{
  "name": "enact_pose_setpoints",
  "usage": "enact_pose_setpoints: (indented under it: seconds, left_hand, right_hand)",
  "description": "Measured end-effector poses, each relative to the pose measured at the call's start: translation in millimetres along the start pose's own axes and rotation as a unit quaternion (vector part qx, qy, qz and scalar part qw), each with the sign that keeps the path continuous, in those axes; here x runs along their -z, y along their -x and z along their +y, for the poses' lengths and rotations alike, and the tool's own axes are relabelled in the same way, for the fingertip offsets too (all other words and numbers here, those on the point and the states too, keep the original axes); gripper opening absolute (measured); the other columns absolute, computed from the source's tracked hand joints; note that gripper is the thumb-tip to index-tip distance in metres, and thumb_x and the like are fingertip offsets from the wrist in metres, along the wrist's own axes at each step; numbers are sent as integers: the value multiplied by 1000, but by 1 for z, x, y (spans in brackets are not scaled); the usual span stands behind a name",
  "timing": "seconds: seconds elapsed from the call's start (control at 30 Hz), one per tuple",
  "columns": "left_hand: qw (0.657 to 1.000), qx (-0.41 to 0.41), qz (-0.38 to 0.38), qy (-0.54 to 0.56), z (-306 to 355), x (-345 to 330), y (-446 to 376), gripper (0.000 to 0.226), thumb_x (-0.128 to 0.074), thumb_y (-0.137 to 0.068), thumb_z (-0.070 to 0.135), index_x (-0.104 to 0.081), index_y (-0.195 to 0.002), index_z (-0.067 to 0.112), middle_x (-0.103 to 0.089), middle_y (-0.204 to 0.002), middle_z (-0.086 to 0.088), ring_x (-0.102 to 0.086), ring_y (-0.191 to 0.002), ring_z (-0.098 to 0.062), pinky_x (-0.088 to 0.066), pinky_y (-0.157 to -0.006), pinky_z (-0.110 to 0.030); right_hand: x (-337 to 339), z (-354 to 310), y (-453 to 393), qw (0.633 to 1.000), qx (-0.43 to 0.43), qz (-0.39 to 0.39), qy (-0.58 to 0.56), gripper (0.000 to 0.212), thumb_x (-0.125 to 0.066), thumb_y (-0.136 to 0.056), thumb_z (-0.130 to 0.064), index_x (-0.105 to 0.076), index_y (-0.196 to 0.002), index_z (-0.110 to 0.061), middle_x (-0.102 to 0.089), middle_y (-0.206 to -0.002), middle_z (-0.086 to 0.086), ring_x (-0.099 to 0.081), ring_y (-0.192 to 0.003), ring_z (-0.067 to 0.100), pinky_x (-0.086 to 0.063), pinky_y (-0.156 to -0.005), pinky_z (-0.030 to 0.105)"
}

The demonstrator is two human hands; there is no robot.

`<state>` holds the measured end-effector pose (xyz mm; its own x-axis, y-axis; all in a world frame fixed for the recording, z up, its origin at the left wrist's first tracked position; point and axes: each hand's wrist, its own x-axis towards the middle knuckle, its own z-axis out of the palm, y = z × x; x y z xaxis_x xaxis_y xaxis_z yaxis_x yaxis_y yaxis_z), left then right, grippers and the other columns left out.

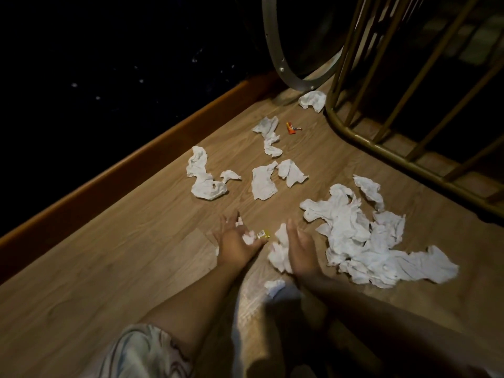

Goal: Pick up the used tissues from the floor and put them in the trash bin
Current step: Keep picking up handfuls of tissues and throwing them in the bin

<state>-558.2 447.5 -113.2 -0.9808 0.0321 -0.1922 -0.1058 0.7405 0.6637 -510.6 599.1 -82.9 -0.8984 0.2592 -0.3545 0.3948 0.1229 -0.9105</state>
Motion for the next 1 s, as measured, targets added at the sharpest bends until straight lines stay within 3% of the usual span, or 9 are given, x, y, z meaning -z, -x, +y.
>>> enact_pose_setpoints:
  seconds: [0.07,0.13,0.2,0.27,0.43,0.57,0.7,0.8,1.0]
  left_hand:
    - [999,-28,16,-5,-5,-13,11,23,-73,-79,37,-62,-84,18,-51,-141,-2,-29,-143,-35,-22,-114,-44]
    - [996,-29,72,51,-9,-15,27,23,-69,-84,19,-60,-104,18,-58,-121,-2,-49,-123,-25,-34,-95,-25]
    - [993,-16,102,61,-10,-11,44,46,-62,-87,10,-52,-130,23,-50,-118,8,-46,-113,-9,-31,-91,-17]
    - [995,-41,94,18,-17,-6,54,47,-58,-89,8,-52,-134,21,-51,-114,9,-46,-111,-12,-27,-89,-15]
    - [993,-102,60,11,-34,25,46,7,-67,-88,21,-71,-94,20,-59,-88,2,-53,-85,-15,-31,-71,-20]
    - [993,-55,86,56,-23,66,27,34,-66,-83,50,-69,-68,19,-65,-72,0,-56,-69,-13,-40,-67,-28]
    - [994,-50,98,28,1,128,11,65,-43,-93,59,-64,-55,10,-63,-56,-6,-60,-57,-16,-47,-66,-32]
    - [984,-85,145,-63,11,186,-7,73,-33,-97,57,-64,-54,6,-63,-52,-7,-61,-53,-20,-51,-63,-38]
    - [971,-42,234,1,17,301,-6,41,-48,-91,46,-72,-73,17,-67,-58,-1,-66,-58,-18,-58,-63,-39]
  right_hand:
    - [-1,20,15,987,98,7,123,65,-38,-84,-76,-60,-75,-16,-61,-77,3,-57,-79,17,-49,-75,40]
    - [2,47,21,932,204,26,299,57,-47,-82,-71,-69,-85,-18,-65,-110,4,-50,-114,19,-44,-97,52]
    - [11,65,24,872,228,2,433,77,-43,-73,-85,-72,-103,-19,-54,-139,7,-39,-137,29,-35,-105,63]
    - [21,71,21,826,246,-51,504,99,-31,-68,-94,-67,-116,-15,-53,-142,13,-46,-133,40,-39,-97,70]
    - [28,83,13,835,306,-187,417,57,-56,-86,-43,-46,-131,-10,-60,-131,17,-44,-132,31,-45,-98,60]
    - [9,36,14,893,260,-148,337,45,-67,-87,-13,-53,-130,-20,-60,-121,-3,-58,-113,14,-41,-95,20]
    - [-26,-42,0,898,306,-88,303,49,-69,-83,-5,-58,-128,-21,-62,-118,-4,-60,-105,12,-50,-90,26]
    - [-58,-96,-8,876,364,-85,305,25,-71,-85,-19,-69,-110,-16,-69,-107,4,-64,-99,19,-46,-84,23]
    - [-128,-200,26,848,463,-109,235,41,-66,-74,-65,-55,-71,-26,-54,-68,-12,-53,-64,7,-41,-57,21]
